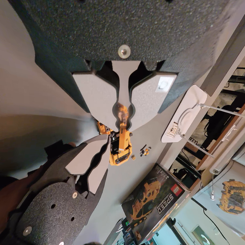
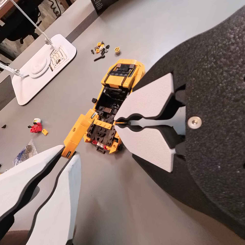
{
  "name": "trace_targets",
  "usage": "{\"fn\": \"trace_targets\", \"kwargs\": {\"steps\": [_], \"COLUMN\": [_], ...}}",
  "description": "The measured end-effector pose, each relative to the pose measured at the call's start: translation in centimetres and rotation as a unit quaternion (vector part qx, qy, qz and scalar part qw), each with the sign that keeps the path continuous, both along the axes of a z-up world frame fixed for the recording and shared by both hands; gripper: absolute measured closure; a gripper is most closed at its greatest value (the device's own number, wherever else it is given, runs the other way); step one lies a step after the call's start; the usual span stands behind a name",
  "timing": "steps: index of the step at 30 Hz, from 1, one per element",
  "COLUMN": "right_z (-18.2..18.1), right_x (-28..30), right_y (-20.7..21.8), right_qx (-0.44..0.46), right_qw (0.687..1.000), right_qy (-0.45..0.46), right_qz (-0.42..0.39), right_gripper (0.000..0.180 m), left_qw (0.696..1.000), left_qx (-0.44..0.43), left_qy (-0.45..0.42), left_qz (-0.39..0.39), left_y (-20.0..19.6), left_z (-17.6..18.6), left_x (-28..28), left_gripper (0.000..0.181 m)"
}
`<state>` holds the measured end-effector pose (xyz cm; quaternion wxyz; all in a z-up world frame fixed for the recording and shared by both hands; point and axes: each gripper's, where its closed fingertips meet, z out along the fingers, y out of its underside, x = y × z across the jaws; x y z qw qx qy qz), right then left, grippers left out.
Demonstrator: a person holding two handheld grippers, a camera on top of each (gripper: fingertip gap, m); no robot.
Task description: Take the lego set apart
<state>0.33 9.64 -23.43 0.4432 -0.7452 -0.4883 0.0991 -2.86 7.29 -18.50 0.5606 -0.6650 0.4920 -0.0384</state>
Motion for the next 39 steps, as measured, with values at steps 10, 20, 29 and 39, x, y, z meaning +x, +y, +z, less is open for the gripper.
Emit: {"fn": "trace_targets", "kwargs": {"steps": [10, 20, 29, 39], "right_z": [0.9, 1.6, 2.9, -2.8], "right_x": [-0.4, -1.7, 7.9, 27.8], "right_y": [-0.9, -3.8, 4.4, 12.2], "right_qx": [0.029, 0.161, 0.194, 0.016], "right_qw": [0.997, 0.961, 0.963, 0.910], "right_qy": [0.018, -0.023, -0.183, -0.299], "right_qz": [0.071, 0.223, 0.048, -0.285], "right_gripper": [0.148, 0.158, 0.169, 0.169], "left_qw": [0.999, 0.992, 0.998, 0.996], "left_qx": [-0.032, -0.032, -0.043, -0.091], "left_qy": [0.025, 0.049, 0.004, 0.018], "left_qz": [-0.029, -0.108, -0.056, -0.013], "left_y": [-0.3, -2.4, -0.5, 0.8], "left_z": [-1.8, -2.6, -1.7, -3.6], "left_x": [-0.2, 1.2, -0.2, -1.5], "left_gripper": [0.173, 0.173, 0.158, 0.146]}}
